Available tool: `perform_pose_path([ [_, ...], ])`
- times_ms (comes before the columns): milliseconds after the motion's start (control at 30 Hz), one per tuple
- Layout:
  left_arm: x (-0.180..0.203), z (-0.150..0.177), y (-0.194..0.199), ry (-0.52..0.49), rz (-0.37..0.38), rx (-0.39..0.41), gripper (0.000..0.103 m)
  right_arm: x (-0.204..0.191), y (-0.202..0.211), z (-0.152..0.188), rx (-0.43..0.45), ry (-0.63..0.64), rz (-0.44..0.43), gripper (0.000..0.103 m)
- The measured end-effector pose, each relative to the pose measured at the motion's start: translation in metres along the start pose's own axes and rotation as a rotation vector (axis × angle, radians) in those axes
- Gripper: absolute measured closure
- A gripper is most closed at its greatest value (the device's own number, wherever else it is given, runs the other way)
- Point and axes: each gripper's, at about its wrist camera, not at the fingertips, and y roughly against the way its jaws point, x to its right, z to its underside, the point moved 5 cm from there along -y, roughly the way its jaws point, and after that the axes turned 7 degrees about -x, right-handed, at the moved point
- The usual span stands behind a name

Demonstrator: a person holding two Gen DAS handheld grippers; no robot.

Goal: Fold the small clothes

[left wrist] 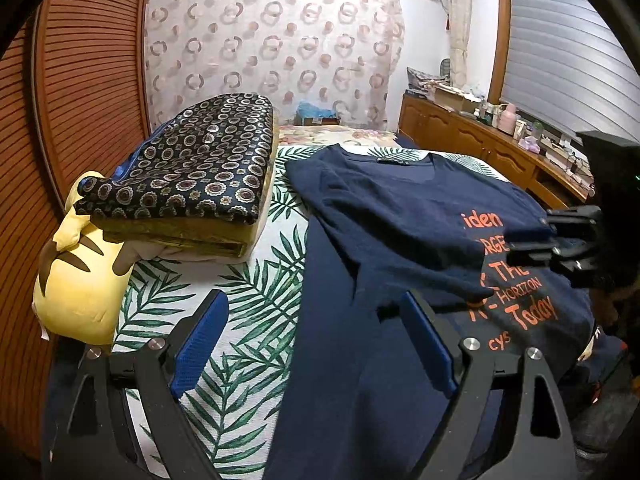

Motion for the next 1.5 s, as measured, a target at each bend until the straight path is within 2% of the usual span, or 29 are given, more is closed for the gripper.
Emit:
perform_pose_path([
  [33,0.000,0.000,-0.001,-0.001,0.001,-0.001,0.015,0.005,-0.002,-0.001,0.003,-0.013,0.015,0.060],
  [200,0.005,-0.002,-0.007,-0.007,0.008,-0.008,0.015,0.032,-0.024,-0.016,0.003,-0.087,0.086,0.060],
  [433,0.009,-0.007,-0.014,-0.016,0.013,-0.013,0.015,0.054,-0.070,-0.044,-0.040,-0.159,0.111,0.060],
  [567,0.009,-0.007,-0.015,-0.013,0.019,-0.016,0.015,0.043,-0.091,-0.051,-0.078,-0.113,0.133,0.071],
  [633,0.009,-0.007,-0.015,-0.013,0.019,-0.020,0.015,0.035,-0.094,-0.053,-0.076,-0.101,0.117,0.088],
  [700,0.010,-0.006,-0.016,-0.015,0.020,-0.022,0.015,0.029,-0.094,-0.053,-0.072,-0.086,0.132,0.097],
  [867,0.013,-0.007,-0.018,-0.018,0.025,-0.022,0.015,0.037,-0.087,-0.050,-0.052,-0.123,0.245,0.099],
  [967,0.015,-0.011,-0.021,-0.028,0.023,-0.019,0.015,0.032,-0.084,-0.049,-0.036,-0.148,0.246,0.099],
  [1167,0.022,-0.022,-0.028,-0.050,0.024,-0.019,0.015,0.024,-0.079,-0.046,-0.033,-0.147,0.221,0.080],
  [1233,0.026,-0.026,-0.028,-0.054,0.031,-0.018,0.015,0.022,-0.070,-0.043,-0.021,-0.151,0.225,0.066],
  [1300,0.033,-0.029,-0.029,-0.064,0.044,-0.019,0.015,0.027,-0.058,-0.035,-0.015,-0.161,0.230,0.060],
  [1500,0.057,-0.034,-0.032,-0.100,0.080,-0.026,0.015,0.027,-0.022,-0.008,0.000,-0.181,0.254,0.059],
])
